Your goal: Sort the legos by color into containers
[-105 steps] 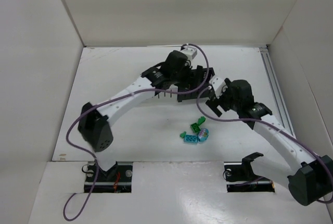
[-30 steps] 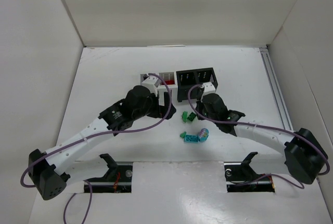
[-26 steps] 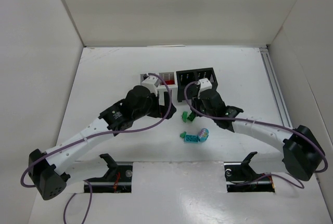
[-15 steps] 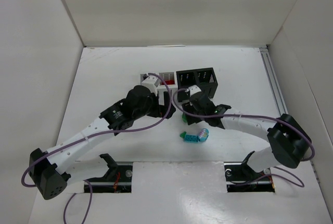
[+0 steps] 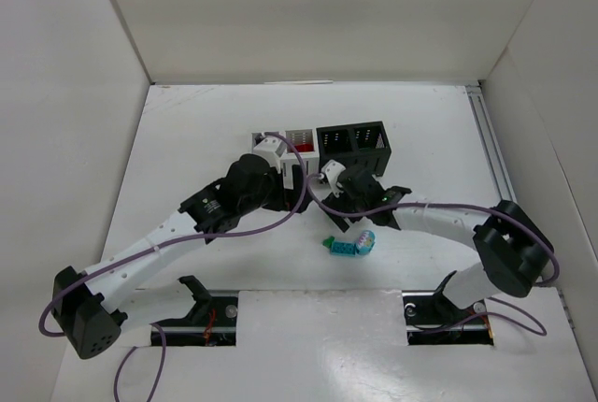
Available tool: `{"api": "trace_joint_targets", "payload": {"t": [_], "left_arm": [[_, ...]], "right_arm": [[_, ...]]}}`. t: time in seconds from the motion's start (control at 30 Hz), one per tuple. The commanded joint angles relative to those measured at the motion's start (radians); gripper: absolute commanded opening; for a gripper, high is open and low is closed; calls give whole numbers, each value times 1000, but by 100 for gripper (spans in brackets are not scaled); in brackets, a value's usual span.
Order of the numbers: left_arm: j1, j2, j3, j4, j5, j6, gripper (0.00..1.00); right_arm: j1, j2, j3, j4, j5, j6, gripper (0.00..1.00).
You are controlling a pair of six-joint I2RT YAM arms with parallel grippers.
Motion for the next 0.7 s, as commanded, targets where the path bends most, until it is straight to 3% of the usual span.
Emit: {"api": "trace_joint_targets", "payload": {"t": [0.0, 0.3, 0.4, 0.43, 0.47, 0.53, 0.67], "left_arm": [[-4, -13, -5, 47, 12, -2, 100], [6, -4, -5, 47, 12, -2, 100], [15, -4, -5, 47, 12, -2, 100], [15, -4, -5, 47, 12, -2, 100], [15, -4, -5, 47, 12, -2, 100], [15, 5, -5, 47, 12, -2, 100], [15, 5, -5, 47, 12, -2, 100]], "right_arm": [[2, 20, 44, 16, -30, -105, 90], [-94, 144, 44, 88, -96, -114, 89], [-133, 145, 3, 178, -197, -126, 82], [-133, 145, 3, 179, -223, -127, 78], [-133, 145, 3, 179, -232, -127, 67], [-133, 135, -6, 179, -252, -136, 61], [-133, 111, -35, 179, -283, -125, 61]]}}
